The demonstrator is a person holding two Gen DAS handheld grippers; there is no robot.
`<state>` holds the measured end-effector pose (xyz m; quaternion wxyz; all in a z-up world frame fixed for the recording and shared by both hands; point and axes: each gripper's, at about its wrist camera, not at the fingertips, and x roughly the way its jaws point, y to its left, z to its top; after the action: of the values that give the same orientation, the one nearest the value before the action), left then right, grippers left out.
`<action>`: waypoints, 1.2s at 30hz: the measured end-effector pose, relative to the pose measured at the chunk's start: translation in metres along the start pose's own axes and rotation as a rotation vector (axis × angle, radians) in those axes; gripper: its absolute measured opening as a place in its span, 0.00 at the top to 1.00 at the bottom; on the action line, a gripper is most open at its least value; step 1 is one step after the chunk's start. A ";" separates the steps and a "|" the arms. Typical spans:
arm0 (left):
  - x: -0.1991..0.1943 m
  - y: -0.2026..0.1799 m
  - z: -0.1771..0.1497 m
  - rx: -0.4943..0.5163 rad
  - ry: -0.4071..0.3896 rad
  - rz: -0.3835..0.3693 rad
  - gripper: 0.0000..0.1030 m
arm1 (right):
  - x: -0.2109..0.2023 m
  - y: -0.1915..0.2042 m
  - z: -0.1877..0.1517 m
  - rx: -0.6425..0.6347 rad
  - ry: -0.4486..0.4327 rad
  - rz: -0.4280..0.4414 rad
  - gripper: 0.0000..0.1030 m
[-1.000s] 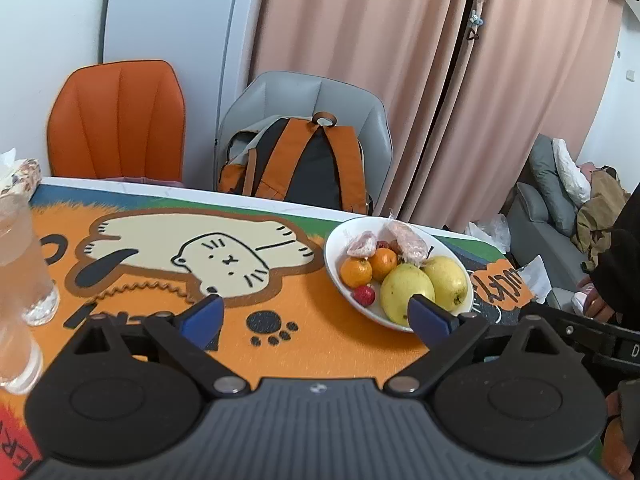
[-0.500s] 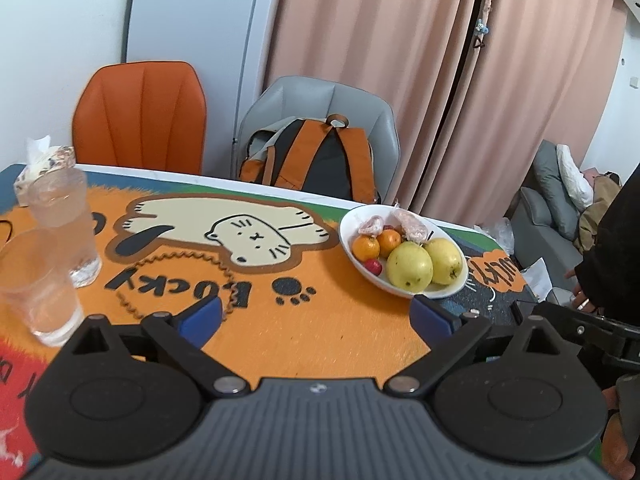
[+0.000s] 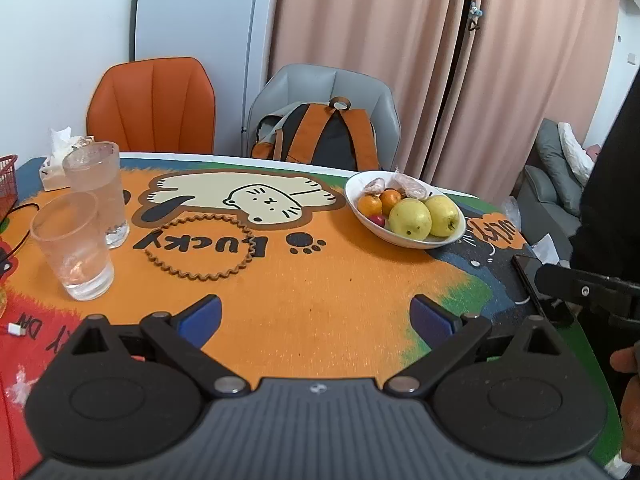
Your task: Organize fruits
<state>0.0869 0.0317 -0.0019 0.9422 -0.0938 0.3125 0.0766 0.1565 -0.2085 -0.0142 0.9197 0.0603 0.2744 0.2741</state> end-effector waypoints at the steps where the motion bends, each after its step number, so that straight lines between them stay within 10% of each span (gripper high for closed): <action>1: -0.004 0.000 -0.001 0.002 -0.002 0.003 0.04 | -0.002 0.001 -0.001 -0.003 0.001 0.001 0.00; 36: -0.050 -0.006 -0.030 0.088 -0.002 0.040 0.00 | -0.032 0.028 -0.033 -0.076 0.084 -0.088 0.00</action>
<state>0.0311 0.0149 0.0051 0.9439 -0.0458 0.3167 0.0816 0.1035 -0.2036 -0.0197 0.9201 0.0019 0.3047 0.2460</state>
